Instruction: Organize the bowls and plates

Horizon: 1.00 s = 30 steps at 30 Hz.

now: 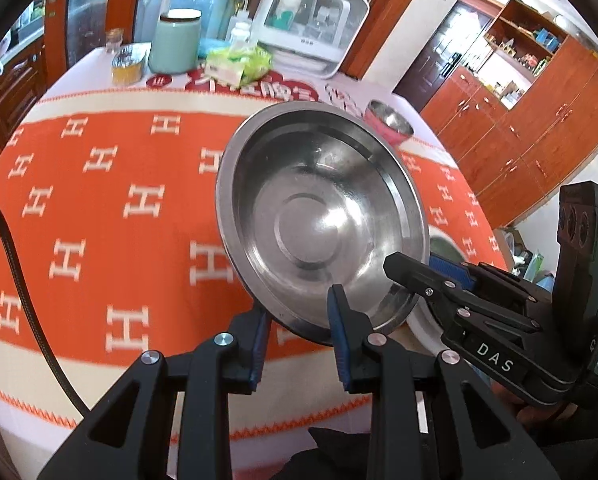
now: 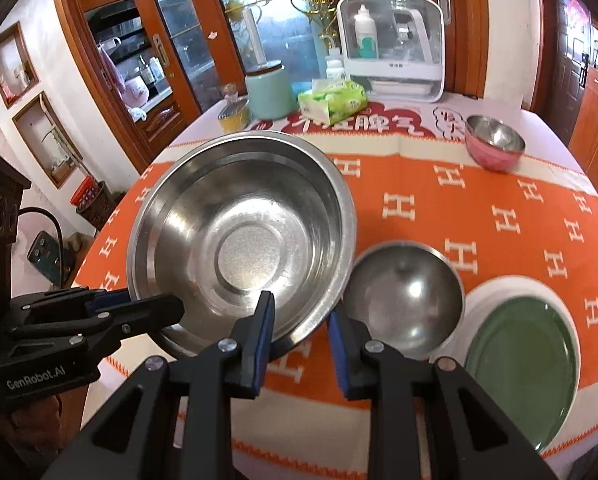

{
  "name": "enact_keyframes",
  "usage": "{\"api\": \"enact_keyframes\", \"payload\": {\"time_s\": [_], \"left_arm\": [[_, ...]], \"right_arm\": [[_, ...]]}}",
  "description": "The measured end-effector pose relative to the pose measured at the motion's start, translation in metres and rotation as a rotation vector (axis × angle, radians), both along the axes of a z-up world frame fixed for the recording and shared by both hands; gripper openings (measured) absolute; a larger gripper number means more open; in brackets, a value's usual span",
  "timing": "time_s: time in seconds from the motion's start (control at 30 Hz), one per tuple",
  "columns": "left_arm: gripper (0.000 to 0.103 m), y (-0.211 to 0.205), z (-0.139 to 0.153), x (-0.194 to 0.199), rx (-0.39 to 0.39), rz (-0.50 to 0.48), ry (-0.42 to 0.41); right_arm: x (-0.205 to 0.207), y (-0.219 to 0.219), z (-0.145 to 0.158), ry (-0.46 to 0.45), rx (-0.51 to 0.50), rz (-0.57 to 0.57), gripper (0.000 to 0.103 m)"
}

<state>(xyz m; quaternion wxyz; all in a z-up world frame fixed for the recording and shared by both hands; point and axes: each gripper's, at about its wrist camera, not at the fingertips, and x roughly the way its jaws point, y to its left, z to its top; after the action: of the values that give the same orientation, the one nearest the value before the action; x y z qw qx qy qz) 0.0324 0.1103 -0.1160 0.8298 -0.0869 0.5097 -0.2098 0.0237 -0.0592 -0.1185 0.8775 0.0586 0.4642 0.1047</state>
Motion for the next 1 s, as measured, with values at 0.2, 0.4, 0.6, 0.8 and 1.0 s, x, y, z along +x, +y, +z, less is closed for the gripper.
{"api": "enact_keyframes", "payload": {"time_s": [0.2,0.4,0.6,0.8,1.0], "left_arm": [[0.025,-0.002,-0.018,-0.016,0.037,-0.001,0.066],[0.026,-0.003,-0.036,-0.026,0.066,-0.013,0.137],[0.026,-0.007,-0.055,-0.033,0.079,-0.035,0.207],[0.026,-0.017,-0.069,-0.041,0.096,-0.071,0.253],[0.027,-0.031,-0.076,-0.043,0.115,-0.116,0.26]], "right_arm": [[-0.013,0.0,-0.022,0.057,0.026,0.018,0.027],[-0.026,0.002,-0.042,0.113,0.031,0.038,0.027],[-0.039,-0.001,-0.057,0.171,0.021,0.039,0.028],[-0.05,-0.006,-0.069,0.215,0.017,0.023,0.028],[-0.057,-0.017,-0.076,0.239,0.02,-0.021,0.028]]}}
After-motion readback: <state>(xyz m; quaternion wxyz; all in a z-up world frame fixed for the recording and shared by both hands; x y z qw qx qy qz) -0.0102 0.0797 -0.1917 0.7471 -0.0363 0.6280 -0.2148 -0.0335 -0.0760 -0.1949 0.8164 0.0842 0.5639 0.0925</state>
